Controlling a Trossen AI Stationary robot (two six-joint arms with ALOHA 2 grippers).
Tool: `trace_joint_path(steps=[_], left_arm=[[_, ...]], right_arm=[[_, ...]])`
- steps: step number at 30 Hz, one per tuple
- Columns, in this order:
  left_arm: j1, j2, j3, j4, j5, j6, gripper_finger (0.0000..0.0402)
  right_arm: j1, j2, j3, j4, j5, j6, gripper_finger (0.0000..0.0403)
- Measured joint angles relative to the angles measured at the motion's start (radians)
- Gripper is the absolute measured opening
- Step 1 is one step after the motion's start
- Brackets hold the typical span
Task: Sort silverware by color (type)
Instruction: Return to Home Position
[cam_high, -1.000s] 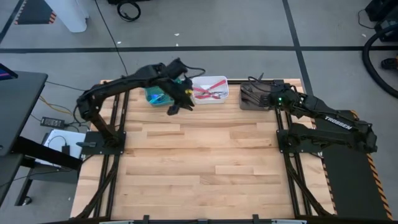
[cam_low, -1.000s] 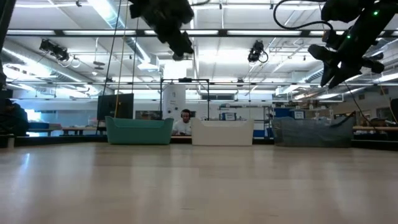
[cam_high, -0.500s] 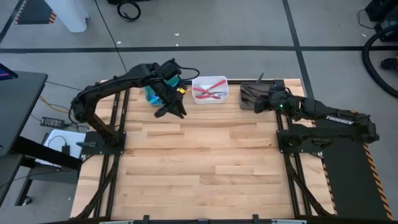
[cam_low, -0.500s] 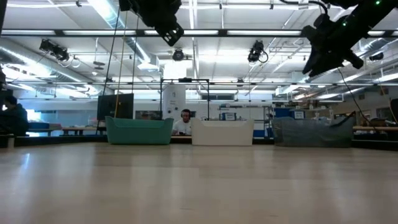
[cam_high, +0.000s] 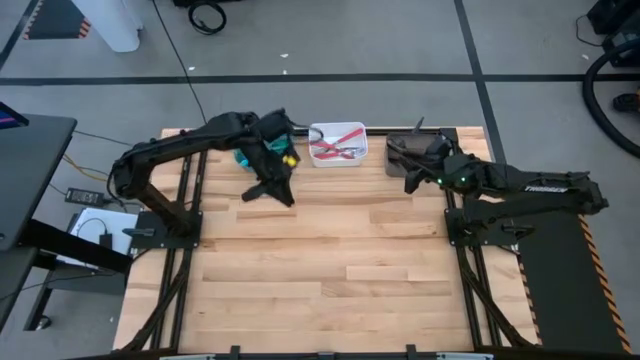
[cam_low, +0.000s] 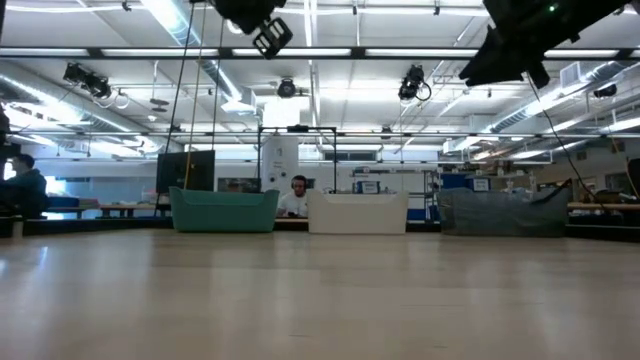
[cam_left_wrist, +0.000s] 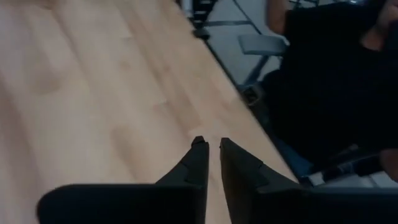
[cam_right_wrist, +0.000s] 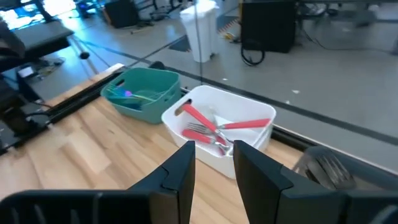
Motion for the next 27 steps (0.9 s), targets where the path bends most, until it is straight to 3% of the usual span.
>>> trace_joint_path(steps=[7,11,19,27], left_arm=[[-0.191,-0.058,-0.001,0.037,-0.013,-0.079,0.0007],[-0.301,-0.101,0.0,0.122,-0.084,-0.179,0.0002],[-0.486,-0.183,-0.001,0.244,-0.509,-0.456,0.0001],[-0.69,-0.258,0.0,0.277,-0.809,-0.589,0.0001]], right_arm=[[0.052,0.008,-0.003,0.036,0.001,-0.026,0.0117],[0.081,0.014,-0.044,0.137,-0.014,-0.046,0.0117],[0.157,0.02,-0.112,0.246,-0.088,-0.042,0.0117],[0.261,0.0,-0.144,0.299,-0.091,-0.059,0.0117]])
